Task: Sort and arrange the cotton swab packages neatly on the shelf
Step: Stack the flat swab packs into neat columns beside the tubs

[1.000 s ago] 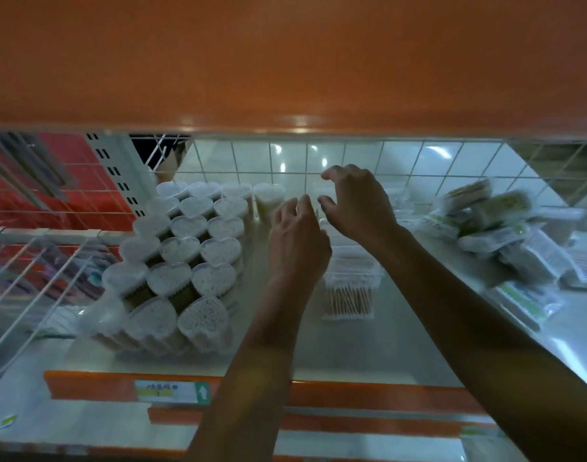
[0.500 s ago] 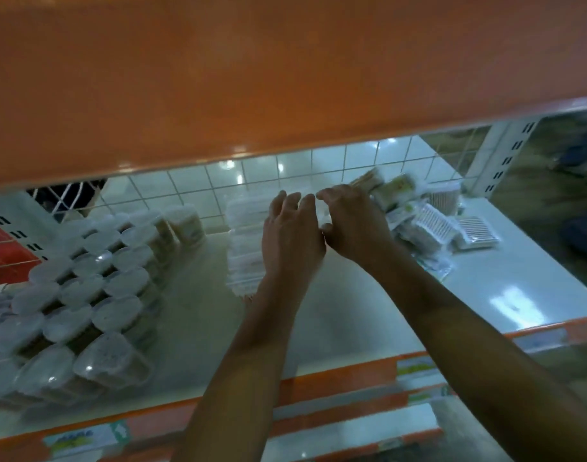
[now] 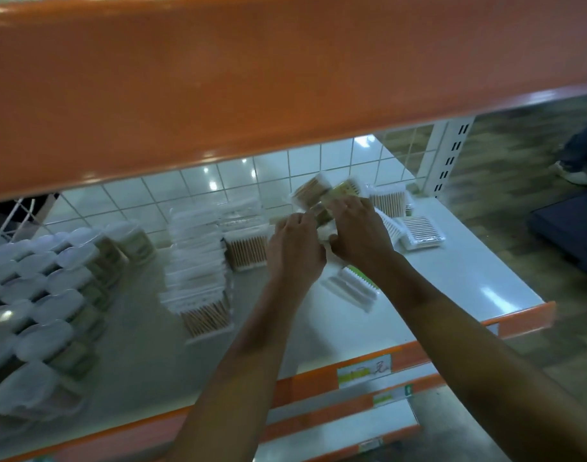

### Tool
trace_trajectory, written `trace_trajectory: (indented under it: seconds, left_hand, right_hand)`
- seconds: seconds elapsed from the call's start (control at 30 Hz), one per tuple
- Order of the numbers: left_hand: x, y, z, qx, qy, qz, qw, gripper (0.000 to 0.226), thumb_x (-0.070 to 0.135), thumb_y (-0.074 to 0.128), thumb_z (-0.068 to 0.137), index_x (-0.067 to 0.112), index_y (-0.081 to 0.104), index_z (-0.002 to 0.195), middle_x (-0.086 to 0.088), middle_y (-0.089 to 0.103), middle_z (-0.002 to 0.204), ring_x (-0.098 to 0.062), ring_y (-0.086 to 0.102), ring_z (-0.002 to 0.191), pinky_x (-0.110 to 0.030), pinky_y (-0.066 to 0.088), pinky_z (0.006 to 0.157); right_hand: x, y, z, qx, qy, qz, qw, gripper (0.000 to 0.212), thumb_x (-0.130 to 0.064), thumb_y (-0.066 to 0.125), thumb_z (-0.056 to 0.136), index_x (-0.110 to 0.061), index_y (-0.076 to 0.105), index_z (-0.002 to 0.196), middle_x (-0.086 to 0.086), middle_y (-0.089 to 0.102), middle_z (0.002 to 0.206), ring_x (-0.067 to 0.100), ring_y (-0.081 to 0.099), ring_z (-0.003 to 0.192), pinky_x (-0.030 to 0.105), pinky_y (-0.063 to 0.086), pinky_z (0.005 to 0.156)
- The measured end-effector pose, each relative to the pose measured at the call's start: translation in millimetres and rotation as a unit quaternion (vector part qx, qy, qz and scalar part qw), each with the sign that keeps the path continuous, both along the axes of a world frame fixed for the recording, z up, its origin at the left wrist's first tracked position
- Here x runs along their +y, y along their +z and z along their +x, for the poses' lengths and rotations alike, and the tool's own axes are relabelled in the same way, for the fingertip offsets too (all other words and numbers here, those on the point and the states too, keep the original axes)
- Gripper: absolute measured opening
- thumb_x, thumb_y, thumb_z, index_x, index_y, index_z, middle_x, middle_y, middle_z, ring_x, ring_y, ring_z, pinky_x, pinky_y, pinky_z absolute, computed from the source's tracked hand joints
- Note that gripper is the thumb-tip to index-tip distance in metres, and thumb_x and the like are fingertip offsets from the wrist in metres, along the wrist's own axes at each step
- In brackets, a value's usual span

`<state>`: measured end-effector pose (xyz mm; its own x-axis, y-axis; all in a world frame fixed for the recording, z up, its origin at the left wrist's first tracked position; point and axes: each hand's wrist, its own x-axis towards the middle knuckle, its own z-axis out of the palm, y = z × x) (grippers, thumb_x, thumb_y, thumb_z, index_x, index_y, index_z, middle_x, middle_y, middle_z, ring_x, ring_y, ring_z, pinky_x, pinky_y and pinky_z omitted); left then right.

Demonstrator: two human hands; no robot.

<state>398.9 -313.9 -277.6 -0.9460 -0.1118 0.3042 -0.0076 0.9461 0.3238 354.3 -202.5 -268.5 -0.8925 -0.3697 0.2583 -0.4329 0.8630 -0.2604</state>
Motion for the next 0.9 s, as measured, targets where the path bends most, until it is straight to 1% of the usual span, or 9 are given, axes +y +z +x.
trace_trajectory:
  seconds: [0.17,0.27,0.33,0.5,0.6,0.67,0.73,0.8,0.9]
  left_hand:
    - [16,-10,-11,-0.053,-0.002,0.051,0.997,0.058,0.017,0.065,0.082,0.018,0.043,0.135,-0.006,0.052,0.13,-0.025,0.051,0.118,-0.031,0.041,0.091]
    - [21,-16,-17,-0.094,-0.017,0.106,0.99,0.058,0.018,0.067,0.081,0.016,0.044,0.134,-0.009,0.051,0.129,-0.028,0.051,0.117,-0.034,0.04,0.09]
    - [25,-21,-20,-0.1,-0.022,0.133,0.986,0.054,0.021,0.067,0.081,0.015,0.047,0.131,-0.01,0.054,0.126,-0.029,0.051,0.114,-0.035,0.039,0.089]
    - [28,-37,-21,-0.082,-0.01,0.241,0.967,0.05,0.026,0.069,0.077,0.02,0.056,0.125,-0.007,0.061,0.119,-0.025,0.061,0.103,-0.036,0.049,0.088]
    - [26,-39,-18,-0.076,0.016,0.341,0.937,0.04,0.023,0.07,0.08,0.019,0.061,0.118,-0.002,0.066,0.11,-0.019,0.065,0.094,-0.036,0.053,0.085]
    - [24,-40,-16,-0.089,0.052,0.412,0.906,0.037,0.03,0.069,0.081,0.02,0.062,0.116,0.005,0.065,0.102,-0.014,0.063,0.092,-0.033,0.052,0.085]
    - [21,-44,-16,-0.085,0.084,0.447,0.887,0.037,0.041,0.067,0.079,0.024,0.065,0.112,0.009,0.067,0.101,-0.01,0.063,0.092,-0.031,0.052,0.081]
    - [19,-47,-15,-0.082,0.105,0.472,0.872,0.03,0.044,0.068,0.078,0.027,0.067,0.103,0.008,0.069,0.098,-0.008,0.064,0.088,-0.027,0.052,0.076]
    - [14,-50,-10,-0.074,0.126,0.509,0.848,0.024,0.044,0.068,0.074,0.027,0.066,0.09,0.006,0.07,0.088,-0.013,0.065,0.083,-0.032,0.052,0.074]
  right_hand:
    - [17,-16,-12,0.003,-0.009,0.0,1.0,0.058,-0.011,0.06,0.078,-0.014,0.045,0.134,0.012,0.051,0.127,0.036,0.046,0.113,0.045,0.047,0.086]
    - [23,-22,-16,-0.006,-0.02,0.022,1.0,0.056,-0.015,0.058,0.081,-0.016,0.044,0.135,0.008,0.047,0.133,0.032,0.041,0.119,0.044,0.045,0.084]
    - [26,-25,-16,-0.004,-0.025,0.013,1.0,0.048,-0.014,0.056,0.082,-0.015,0.049,0.129,0.008,0.047,0.133,0.032,0.039,0.121,0.044,0.042,0.083]
    - [29,-36,-15,0.018,-0.031,-0.03,0.999,0.029,-0.009,0.054,0.08,-0.007,0.061,0.108,0.012,0.054,0.119,0.035,0.047,0.102,0.042,0.042,0.075]
    - [28,-39,-14,0.023,-0.034,-0.071,0.997,0.024,-0.009,0.052,0.083,-0.005,0.065,0.104,0.014,0.056,0.117,0.035,0.047,0.101,0.04,0.039,0.08]
    - [27,-39,-12,0.025,-0.028,-0.107,0.994,0.023,-0.008,0.051,0.084,-0.004,0.067,0.098,0.014,0.058,0.111,0.035,0.048,0.1,0.038,0.039,0.082]
    - [25,-41,-8,0.045,-0.019,-0.136,0.99,0.021,-0.008,0.051,0.081,-0.004,0.069,0.092,0.014,0.061,0.103,0.035,0.05,0.096,0.035,0.04,0.08]
    - [22,-44,-3,0.056,-0.009,-0.158,0.986,0.017,-0.005,0.055,0.079,-0.004,0.068,0.09,0.012,0.061,0.099,0.033,0.051,0.093,0.031,0.039,0.078]
    - [17,-50,4,0.07,0.001,-0.181,0.981,0.017,-0.003,0.056,0.076,-0.007,0.068,0.088,0.009,0.06,0.098,0.03,0.053,0.091,0.026,0.036,0.077]
